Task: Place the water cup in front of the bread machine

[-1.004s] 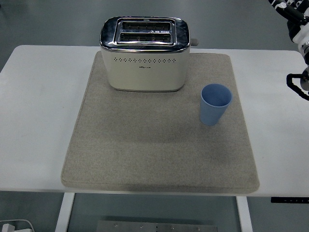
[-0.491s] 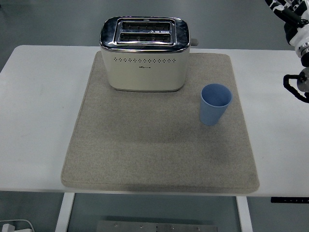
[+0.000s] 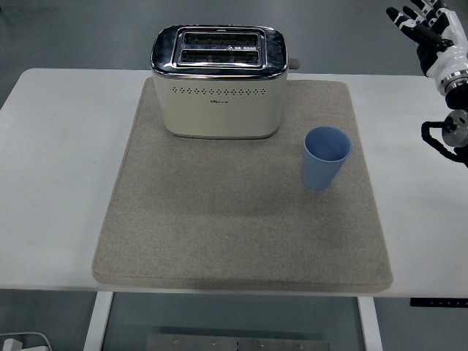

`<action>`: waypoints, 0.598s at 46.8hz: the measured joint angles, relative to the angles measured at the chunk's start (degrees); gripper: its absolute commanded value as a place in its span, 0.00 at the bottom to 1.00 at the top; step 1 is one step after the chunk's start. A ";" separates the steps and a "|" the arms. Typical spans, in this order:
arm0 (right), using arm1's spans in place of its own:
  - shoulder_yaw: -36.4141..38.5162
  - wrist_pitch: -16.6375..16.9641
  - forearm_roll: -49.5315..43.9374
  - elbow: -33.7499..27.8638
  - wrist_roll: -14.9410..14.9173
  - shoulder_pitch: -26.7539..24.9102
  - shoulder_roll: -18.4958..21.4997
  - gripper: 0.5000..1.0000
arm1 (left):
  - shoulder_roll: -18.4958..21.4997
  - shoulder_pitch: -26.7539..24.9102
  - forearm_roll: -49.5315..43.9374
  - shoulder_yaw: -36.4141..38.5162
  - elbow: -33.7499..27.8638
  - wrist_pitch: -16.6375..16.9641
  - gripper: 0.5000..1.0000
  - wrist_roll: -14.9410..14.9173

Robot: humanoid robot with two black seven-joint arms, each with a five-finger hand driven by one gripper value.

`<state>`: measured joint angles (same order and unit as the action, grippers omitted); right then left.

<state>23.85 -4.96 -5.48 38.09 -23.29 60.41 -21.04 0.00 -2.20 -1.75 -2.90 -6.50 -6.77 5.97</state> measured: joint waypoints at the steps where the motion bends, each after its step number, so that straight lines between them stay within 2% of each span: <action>1: -0.74 0.00 -0.78 0.86 -0.07 -0.19 -0.24 0.85 | 0.00 0.00 0.00 0.00 0.00 0.01 1.00 0.00; 5: -2.91 -0.06 -4.29 4.45 -0.58 -0.57 -1.93 0.85 | 0.00 -0.01 0.00 0.00 0.00 0.00 1.00 0.01; 14: -3.64 -0.18 -9.34 18.21 -0.74 -3.50 -10.14 0.85 | 0.00 0.00 -0.01 0.00 0.00 0.00 1.00 0.01; 22: -3.65 -0.05 -15.34 24.88 -1.00 -6.95 -16.27 0.85 | 0.00 0.00 -0.01 0.00 0.00 0.00 1.00 0.01; 28: -3.58 0.03 -20.16 28.66 -3.91 -10.38 -20.30 0.85 | 0.00 0.00 -0.01 0.00 0.00 0.01 1.00 0.01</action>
<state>20.27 -4.93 -25.64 66.75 -27.21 50.03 -41.33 0.00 -2.20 -1.75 -2.90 -6.50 -6.76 5.99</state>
